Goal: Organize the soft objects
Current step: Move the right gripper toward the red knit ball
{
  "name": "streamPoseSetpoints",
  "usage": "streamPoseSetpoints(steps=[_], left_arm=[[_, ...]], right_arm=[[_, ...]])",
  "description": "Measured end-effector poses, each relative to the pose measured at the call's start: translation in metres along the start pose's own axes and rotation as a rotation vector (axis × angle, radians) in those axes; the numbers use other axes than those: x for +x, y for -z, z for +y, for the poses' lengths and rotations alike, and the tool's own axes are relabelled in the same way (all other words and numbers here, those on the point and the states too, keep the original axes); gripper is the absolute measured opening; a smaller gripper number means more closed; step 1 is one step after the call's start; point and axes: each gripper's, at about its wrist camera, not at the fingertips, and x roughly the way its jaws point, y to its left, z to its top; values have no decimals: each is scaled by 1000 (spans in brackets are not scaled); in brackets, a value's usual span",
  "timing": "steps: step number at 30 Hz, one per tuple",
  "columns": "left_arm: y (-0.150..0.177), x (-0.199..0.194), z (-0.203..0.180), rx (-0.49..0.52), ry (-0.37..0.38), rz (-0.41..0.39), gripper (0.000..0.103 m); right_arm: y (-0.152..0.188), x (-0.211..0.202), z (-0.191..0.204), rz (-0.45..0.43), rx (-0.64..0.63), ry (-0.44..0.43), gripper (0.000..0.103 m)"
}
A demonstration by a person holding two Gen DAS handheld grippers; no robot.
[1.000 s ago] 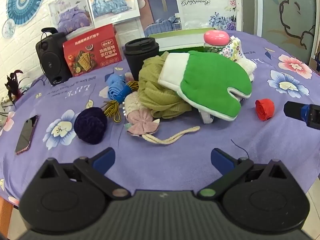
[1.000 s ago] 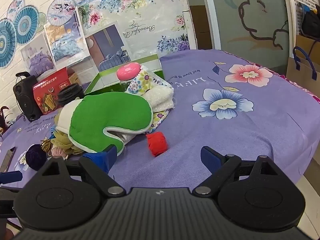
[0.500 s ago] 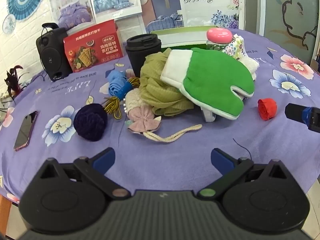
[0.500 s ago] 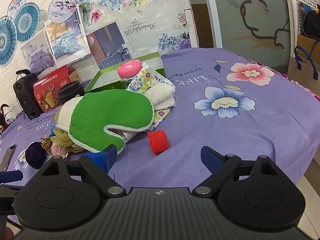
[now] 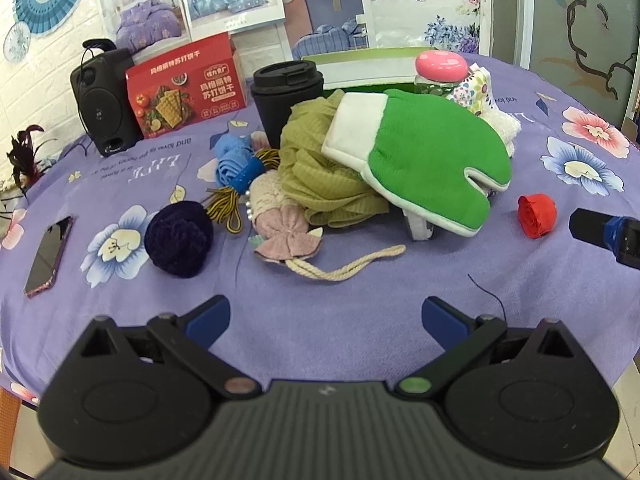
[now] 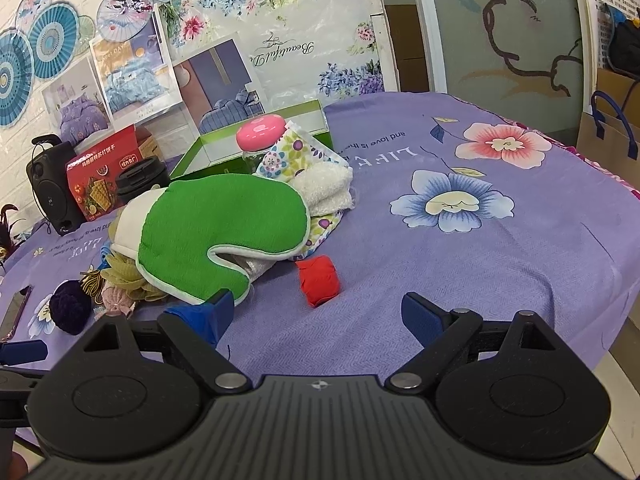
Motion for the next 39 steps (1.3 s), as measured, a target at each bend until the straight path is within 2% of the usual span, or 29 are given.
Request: streamPoseSetpoints(steps=[27, 32, 36, 39], left_arm=[[-6, 19, 5, -8, -6, 47, 101], [-11, 29, 24, -13, -23, 46, 101], [-22, 43, 44, -55, -52, 55, 101], [-31, 54, 58, -76, -66, 61, 101]], right_arm=[[-2, 17, 0, 47, -9, 4, 78], [-4, 26, -1, 42, -55, -29, 78], [-9, 48, -3, 68, -80, 5, 78], [-11, 72, -6, 120, -89, 16, 78]])
